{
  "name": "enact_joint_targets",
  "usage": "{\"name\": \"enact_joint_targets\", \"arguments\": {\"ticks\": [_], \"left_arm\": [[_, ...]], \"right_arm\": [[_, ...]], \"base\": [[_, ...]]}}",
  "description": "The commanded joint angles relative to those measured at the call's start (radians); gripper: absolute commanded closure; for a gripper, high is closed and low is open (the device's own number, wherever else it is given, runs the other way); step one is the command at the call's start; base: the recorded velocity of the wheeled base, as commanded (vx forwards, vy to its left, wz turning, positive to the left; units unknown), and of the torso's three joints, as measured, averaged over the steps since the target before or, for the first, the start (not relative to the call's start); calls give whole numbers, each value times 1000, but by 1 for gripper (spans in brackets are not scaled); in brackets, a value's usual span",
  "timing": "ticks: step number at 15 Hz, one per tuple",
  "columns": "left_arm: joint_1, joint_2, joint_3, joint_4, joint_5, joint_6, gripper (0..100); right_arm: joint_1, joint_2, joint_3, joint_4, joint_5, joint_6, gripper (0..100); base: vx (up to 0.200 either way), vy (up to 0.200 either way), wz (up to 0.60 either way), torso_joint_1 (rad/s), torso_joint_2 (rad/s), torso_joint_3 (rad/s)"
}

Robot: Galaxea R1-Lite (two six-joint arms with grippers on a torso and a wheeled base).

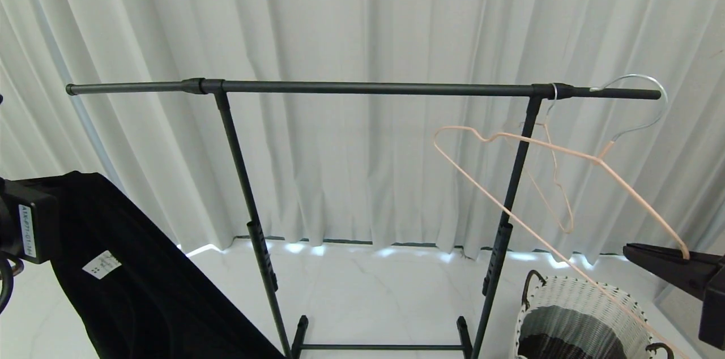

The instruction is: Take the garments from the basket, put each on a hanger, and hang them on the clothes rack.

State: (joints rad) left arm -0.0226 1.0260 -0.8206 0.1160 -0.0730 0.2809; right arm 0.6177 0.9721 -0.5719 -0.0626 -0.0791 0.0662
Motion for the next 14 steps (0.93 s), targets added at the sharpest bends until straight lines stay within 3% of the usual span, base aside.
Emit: {"name": "enact_joint_targets", "arguments": {"ticks": [1,6,9,10,11,14], "left_arm": [[0,8,9,1,-1,0,100],[-34,74,41,1,22,24,100],[-91,187,-5,1,216,11,100],[-108,224,-25,1,262,-6,100],[-155,296,-87,1,288,-91,100],[-238,395,-170,1,317,-213,100]], "right_arm": [[34,16,-3,-2,1,0,100],[220,86,-22,-5,22,1,100],[290,135,-40,-11,30,3,100],[306,145,-43,-13,30,4,100],[347,154,-45,-13,32,7,100],[410,161,-45,-11,33,9,100]], "base": [[0,0,0,0,0,0],[0,0,0,0,0,0],[0,0,0,0,0,0],[0,0,0,0,0,0],[0,0,0,0,0,0],[0,0,0,0,0,0]]}}
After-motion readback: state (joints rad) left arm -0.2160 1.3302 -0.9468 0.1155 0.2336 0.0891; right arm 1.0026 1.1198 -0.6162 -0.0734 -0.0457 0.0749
